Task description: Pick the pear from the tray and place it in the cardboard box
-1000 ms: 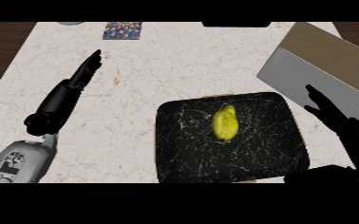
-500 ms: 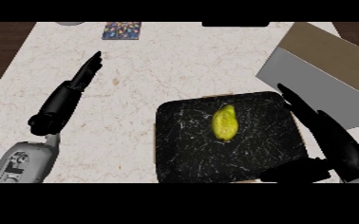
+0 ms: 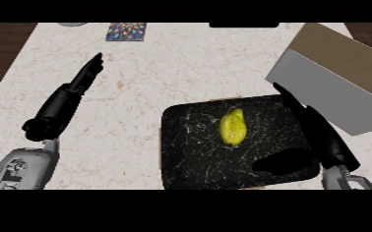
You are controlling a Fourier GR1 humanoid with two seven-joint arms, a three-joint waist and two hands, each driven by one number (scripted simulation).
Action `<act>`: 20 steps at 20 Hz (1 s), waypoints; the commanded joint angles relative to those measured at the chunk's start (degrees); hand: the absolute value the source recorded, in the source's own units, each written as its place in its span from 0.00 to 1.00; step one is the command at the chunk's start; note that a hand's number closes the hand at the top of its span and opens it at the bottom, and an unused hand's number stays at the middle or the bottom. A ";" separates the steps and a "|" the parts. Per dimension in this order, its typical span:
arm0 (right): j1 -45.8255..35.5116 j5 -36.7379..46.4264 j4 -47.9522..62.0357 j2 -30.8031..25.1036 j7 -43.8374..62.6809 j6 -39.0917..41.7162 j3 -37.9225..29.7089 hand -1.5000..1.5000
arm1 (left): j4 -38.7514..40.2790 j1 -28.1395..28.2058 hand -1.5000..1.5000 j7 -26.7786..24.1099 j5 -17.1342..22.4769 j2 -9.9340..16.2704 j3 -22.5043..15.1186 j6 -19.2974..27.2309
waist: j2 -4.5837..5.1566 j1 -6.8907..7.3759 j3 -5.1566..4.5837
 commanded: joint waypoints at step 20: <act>0.56 9.02 11.48 8.40 -8.32 1.46 0.76 0.00 | -3.37 1.78 0.50 1.81 -7.52 -8.04 2.42 -2.78 | -0.02 -0.11 0.01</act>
